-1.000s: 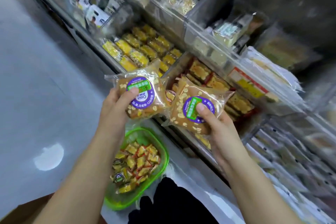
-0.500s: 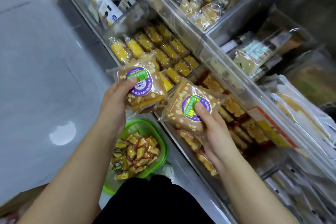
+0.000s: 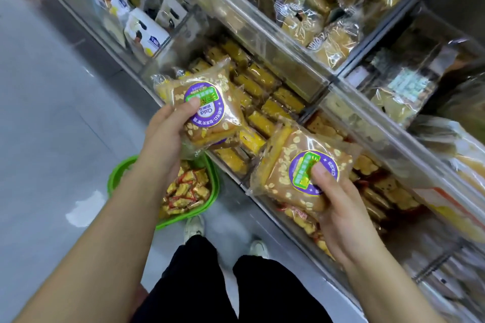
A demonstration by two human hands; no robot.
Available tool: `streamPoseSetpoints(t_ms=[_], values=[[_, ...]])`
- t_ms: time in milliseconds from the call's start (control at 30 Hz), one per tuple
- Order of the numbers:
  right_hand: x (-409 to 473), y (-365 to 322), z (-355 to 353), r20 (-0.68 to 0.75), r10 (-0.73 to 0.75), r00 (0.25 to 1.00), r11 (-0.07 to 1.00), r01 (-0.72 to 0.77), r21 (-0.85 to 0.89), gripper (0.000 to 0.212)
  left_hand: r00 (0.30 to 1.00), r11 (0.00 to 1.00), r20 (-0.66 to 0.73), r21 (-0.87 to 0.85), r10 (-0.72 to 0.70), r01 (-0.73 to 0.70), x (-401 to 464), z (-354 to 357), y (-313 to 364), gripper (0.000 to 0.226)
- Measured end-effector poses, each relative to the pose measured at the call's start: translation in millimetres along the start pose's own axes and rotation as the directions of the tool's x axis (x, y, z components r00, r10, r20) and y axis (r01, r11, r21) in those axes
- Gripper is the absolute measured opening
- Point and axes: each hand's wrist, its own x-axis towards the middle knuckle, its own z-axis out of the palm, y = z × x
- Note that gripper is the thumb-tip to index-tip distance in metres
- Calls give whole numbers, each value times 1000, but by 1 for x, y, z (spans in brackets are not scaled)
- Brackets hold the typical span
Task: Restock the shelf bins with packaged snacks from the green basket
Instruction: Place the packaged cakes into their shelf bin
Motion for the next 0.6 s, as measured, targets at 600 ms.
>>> streamPoseSetpoints(t_ms=[600], values=[[80, 21, 109, -215, -74, 974, 995, 87, 51, 63, 964, 980, 261, 198, -53, 0, 101, -37, 33, 37]])
